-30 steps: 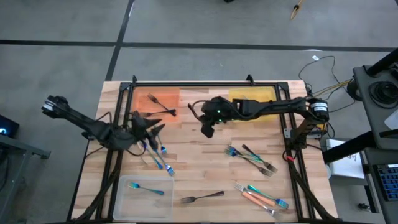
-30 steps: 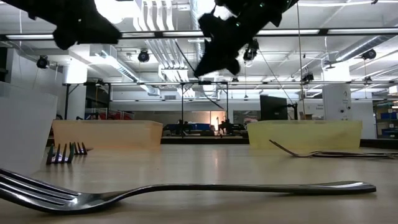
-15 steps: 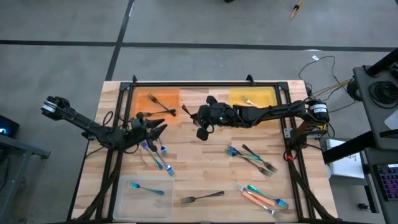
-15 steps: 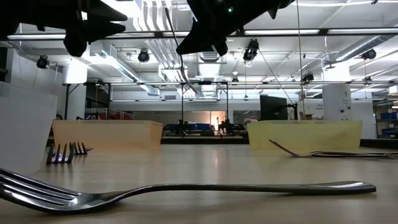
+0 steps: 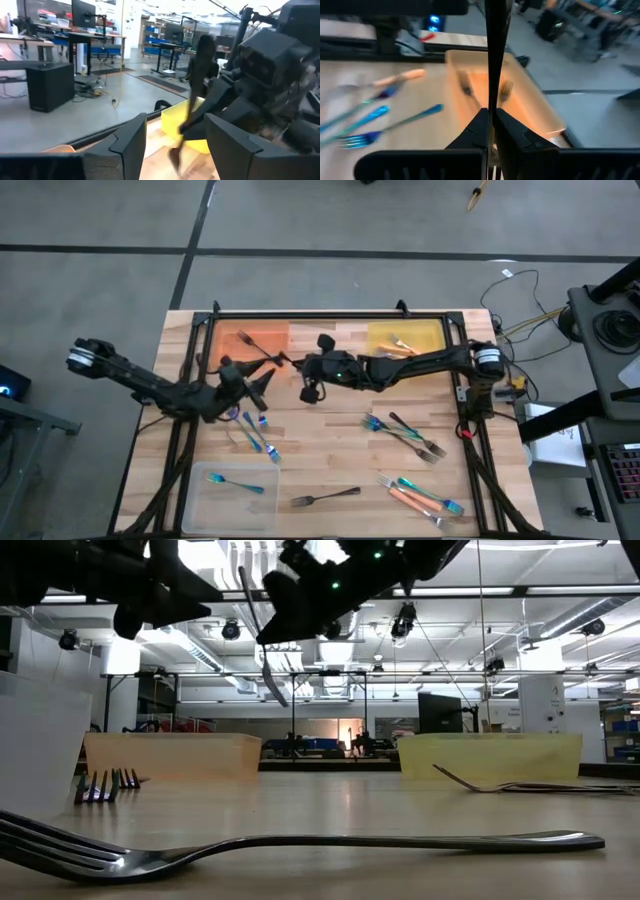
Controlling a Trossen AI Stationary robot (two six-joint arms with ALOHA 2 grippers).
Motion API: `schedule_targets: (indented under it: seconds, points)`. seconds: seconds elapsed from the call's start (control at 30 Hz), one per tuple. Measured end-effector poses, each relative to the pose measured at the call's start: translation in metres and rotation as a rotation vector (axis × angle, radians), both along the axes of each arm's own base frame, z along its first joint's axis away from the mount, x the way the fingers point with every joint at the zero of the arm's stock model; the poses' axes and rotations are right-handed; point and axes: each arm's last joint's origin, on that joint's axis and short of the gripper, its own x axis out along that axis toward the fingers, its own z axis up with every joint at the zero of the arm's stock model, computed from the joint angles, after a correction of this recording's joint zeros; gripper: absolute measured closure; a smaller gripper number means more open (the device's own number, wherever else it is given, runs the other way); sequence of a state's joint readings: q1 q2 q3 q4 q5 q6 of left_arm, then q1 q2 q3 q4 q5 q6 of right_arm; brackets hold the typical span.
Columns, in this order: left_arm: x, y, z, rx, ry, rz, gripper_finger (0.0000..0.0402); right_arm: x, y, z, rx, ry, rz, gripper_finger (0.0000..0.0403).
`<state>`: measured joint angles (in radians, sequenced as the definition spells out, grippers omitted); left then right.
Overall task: Sort silverware by color (type)
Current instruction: Put the black fork into the orange bin
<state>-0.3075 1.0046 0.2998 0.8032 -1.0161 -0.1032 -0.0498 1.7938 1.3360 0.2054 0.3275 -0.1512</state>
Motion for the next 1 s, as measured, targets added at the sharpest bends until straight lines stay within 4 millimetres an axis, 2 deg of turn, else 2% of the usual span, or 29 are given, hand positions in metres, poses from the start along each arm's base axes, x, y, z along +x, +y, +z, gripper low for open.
schedule_targets:
  seconds: [0.13, 0.3, 0.6, 0.8, 1.0]
  points:
    - [0.008, 0.001, 0.0, 0.017, 0.03, 0.028, 0.0222, 0.018, -0.002, -0.006, -0.071, 0.03, -0.019, 0.0394]
    - [0.011, 0.0, -0.003, 0.029, 0.058, 0.05, 0.0222, 0.034, 0.002, -0.007, -0.082, 0.026, -0.004, 0.0394]
    - [0.008, 0.002, -0.001, 0.052, 0.06, 0.113, 0.0232, 0.041, 0.014, -0.006, -0.092, 0.012, 0.025, 0.0394]
    - [0.009, 0.002, 0.002, 0.051, 0.049, 0.111, 0.0287, 0.041, 0.014, -0.002, -0.11, -0.011, 0.026, 0.0394]
    - [0.009, 0.002, 0.004, 0.044, 0.025, 0.091, 0.0388, 0.041, 0.014, -0.001, -0.115, -0.018, 0.022, 0.0394]
